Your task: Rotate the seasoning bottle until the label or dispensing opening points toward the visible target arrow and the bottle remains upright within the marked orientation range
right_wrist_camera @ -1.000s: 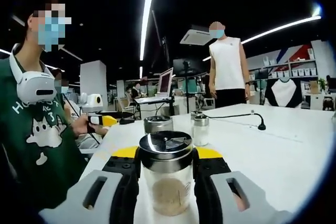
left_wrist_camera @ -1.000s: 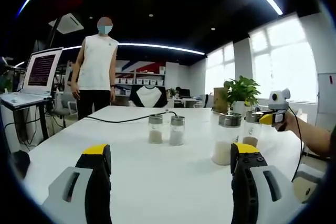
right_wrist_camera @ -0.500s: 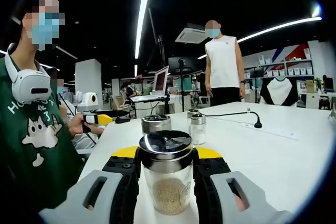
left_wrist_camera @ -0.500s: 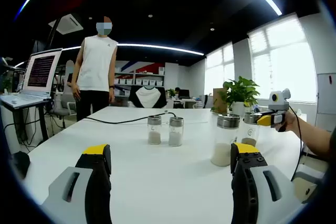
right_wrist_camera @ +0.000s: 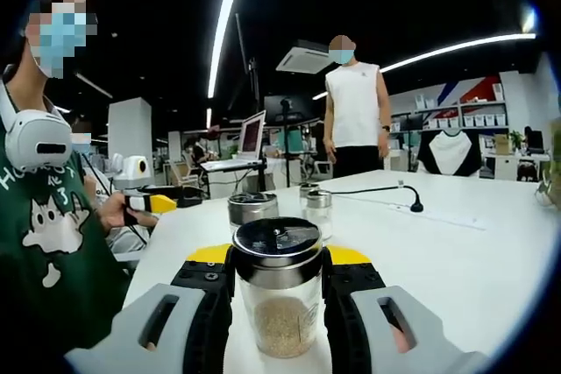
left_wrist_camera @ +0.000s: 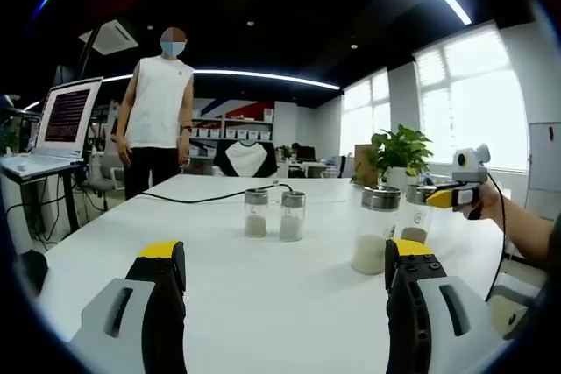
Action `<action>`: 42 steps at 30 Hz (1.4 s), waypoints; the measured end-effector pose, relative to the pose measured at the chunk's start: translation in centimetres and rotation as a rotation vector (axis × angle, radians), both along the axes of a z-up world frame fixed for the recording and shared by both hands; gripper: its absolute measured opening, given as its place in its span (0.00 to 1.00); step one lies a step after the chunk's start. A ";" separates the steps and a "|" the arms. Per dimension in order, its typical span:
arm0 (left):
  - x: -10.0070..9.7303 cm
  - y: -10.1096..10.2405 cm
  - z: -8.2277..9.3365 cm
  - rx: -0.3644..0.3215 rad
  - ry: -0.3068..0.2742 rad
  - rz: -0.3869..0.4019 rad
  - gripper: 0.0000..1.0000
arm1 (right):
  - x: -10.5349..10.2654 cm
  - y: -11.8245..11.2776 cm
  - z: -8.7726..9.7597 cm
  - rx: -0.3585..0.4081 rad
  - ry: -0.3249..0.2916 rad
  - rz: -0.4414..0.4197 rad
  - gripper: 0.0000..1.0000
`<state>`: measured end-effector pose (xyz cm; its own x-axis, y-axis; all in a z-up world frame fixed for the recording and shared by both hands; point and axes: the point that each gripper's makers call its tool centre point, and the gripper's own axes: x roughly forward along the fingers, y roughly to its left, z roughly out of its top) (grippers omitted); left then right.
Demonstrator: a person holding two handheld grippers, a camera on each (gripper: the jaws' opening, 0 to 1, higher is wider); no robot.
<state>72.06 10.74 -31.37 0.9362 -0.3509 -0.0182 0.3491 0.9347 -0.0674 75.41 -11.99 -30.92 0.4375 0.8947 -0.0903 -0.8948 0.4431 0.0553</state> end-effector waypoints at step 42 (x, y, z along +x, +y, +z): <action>-0.1 -0.1 0.0 -0.004 0.004 -0.001 0.99 | 1.8 -1.1 0.0 -0.022 -0.026 -0.242 0.37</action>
<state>71.99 10.67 -31.37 0.9356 -0.3524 -0.0207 0.3501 0.9339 -0.0725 77.16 -13.12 -30.91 0.6413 0.7615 -0.0943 -0.7634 0.6456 0.0217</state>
